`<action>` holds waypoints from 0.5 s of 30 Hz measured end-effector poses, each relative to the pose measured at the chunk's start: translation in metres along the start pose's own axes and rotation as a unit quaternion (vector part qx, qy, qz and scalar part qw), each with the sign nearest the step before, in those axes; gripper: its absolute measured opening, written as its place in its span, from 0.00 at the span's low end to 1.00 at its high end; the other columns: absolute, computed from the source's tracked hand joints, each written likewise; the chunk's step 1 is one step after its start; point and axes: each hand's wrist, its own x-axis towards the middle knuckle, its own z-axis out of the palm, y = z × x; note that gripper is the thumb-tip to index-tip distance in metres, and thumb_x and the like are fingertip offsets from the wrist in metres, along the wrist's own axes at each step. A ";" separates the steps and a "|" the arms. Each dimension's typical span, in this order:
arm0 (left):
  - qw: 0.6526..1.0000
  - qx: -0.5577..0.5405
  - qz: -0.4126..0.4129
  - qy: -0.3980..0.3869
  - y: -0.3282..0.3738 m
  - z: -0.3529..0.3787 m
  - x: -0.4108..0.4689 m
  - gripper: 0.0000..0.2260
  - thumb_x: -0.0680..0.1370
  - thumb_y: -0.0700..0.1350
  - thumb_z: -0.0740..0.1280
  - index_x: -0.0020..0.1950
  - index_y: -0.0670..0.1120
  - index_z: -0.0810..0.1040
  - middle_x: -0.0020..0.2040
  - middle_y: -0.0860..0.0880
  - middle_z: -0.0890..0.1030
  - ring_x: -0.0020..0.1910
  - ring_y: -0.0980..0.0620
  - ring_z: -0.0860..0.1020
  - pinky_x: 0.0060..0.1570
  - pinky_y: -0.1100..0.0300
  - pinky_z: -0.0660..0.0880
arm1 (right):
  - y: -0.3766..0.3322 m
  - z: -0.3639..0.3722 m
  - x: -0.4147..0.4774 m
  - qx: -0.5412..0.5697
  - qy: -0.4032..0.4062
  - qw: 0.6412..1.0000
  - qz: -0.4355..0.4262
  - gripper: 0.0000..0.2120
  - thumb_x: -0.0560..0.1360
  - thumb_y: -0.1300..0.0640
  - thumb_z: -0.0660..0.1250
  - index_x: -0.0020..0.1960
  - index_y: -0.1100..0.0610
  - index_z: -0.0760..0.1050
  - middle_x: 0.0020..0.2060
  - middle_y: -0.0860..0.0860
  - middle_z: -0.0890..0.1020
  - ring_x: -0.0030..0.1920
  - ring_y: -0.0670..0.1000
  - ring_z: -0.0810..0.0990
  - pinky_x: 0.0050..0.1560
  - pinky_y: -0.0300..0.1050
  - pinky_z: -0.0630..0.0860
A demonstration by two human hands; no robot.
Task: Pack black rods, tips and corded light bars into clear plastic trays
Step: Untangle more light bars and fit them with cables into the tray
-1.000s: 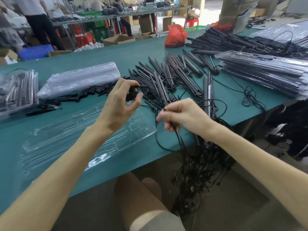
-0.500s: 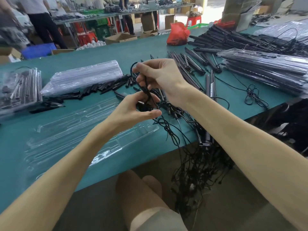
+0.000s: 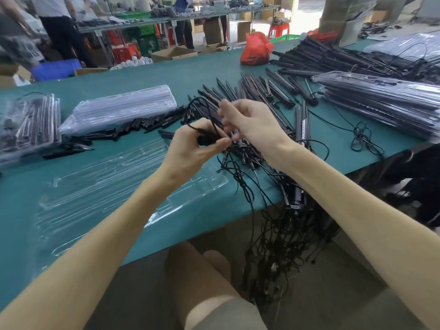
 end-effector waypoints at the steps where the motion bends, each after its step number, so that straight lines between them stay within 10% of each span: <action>1: 1.000 0.003 0.004 0.011 -0.001 0.000 0.000 0.05 0.76 0.41 0.75 0.48 0.39 0.83 0.42 0.51 0.81 0.41 0.58 0.79 0.44 0.65 0.75 | 0.004 -0.005 -0.005 -0.053 -0.010 0.998 0.010 0.14 0.82 0.50 0.65 0.54 0.62 0.79 0.43 0.53 0.83 0.40 0.46 0.81 0.41 0.41 0.79; 7: 0.999 0.017 -0.013 0.028 -0.012 0.004 -0.001 0.05 0.77 0.41 0.73 0.48 0.39 0.81 0.43 0.53 0.79 0.42 0.60 0.76 0.46 0.66 0.72 | 0.018 -0.022 -0.029 -0.341 -0.228 0.906 0.106 0.14 0.83 0.55 0.61 0.46 0.60 0.80 0.37 0.52 0.86 0.38 0.49 0.85 0.41 0.42 0.82; 15: 0.999 0.040 -0.010 0.019 -0.013 0.007 -0.002 0.06 0.77 0.42 0.74 0.49 0.39 0.81 0.43 0.54 0.79 0.44 0.55 0.78 0.48 0.59 0.75 | 0.018 -0.024 -0.031 -0.186 -0.108 0.973 0.088 0.10 0.81 0.55 0.67 0.46 0.59 0.83 0.32 0.51 0.80 0.29 0.43 0.75 0.31 0.34 0.72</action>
